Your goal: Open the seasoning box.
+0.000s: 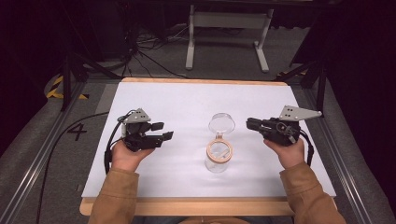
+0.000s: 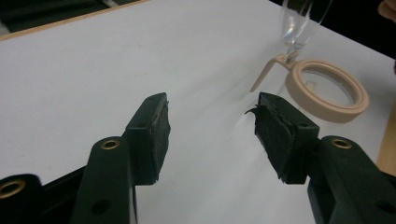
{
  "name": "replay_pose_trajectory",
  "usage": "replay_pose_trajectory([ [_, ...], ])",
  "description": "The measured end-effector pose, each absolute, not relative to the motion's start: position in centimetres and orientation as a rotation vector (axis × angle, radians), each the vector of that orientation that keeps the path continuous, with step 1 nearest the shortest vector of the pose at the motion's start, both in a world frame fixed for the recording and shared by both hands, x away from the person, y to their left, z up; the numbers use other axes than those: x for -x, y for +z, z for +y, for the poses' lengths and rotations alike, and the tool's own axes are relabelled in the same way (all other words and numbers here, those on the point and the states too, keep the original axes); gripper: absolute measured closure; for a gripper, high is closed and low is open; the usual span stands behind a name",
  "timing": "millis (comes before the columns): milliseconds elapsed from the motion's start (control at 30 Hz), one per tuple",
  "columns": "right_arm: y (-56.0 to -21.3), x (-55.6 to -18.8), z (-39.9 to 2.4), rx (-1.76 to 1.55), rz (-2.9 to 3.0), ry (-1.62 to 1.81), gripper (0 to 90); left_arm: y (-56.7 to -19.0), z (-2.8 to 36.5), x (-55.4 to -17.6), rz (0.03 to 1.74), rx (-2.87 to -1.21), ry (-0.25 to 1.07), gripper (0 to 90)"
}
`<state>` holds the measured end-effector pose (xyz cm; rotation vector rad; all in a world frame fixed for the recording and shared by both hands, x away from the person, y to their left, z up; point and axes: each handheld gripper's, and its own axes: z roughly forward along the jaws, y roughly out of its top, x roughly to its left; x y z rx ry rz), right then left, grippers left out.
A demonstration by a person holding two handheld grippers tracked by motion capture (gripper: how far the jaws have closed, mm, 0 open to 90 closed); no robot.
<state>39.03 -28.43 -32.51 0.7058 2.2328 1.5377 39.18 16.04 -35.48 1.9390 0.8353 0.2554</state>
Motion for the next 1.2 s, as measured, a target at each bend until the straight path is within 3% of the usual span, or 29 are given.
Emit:
replay_pose_trajectory([
  [333, -33.5, -40.3, -32.2, -0.898, 2.184, 1.391, 63.3, -36.8, 17.1, -40.0, 0.915, -1.926, 0.373, 42.4],
  [600, -35.3, -41.5, -34.7, -1.038, 2.171, 1.251, 58.0, -39.1, 17.8, -41.4, 0.97, -1.946, 0.331, 42.8],
  [867, -38.1, -43.4, -35.7, -1.239, 2.224, 1.152, 39.9, -41.3, 17.7, -42.2, 1.024, -1.987, 0.332, 42.7],
  [1200, -41.3, -44.8, -36.0, -1.364, 2.308, 0.989, 44.9, -42.5, 17.1, -42.7, 1.053, -2.071, 0.317, 42.2],
])
